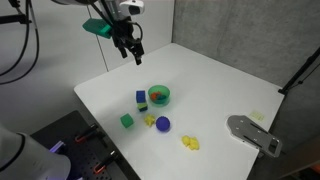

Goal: Remove the blue ball from the bowl and put it on the table

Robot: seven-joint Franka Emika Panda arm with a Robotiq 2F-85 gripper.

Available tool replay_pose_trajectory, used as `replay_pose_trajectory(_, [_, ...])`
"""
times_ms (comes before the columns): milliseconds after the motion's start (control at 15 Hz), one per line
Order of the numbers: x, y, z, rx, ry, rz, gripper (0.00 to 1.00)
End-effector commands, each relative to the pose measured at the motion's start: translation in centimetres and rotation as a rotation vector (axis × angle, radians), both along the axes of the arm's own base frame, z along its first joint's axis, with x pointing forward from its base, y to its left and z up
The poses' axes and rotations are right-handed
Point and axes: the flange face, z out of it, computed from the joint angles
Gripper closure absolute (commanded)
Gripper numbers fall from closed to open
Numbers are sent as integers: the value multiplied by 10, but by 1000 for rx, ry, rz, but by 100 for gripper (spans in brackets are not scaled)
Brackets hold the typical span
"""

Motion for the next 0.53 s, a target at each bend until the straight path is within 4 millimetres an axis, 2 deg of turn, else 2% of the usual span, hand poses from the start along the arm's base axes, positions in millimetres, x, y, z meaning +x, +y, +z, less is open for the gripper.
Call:
replay_pose_trajectory(0, [1, -15, -1, 112, -20, -24, 0])
replay_pose_trajectory(267, [9, -24, -5, 167, 15, -67, 0])
replay_pose_trajectory(333, [2, -19, -5, 148, 1, -60, 0])
replay_pose_trajectory(467, [4, -22, -8, 149, 9, -68, 0])
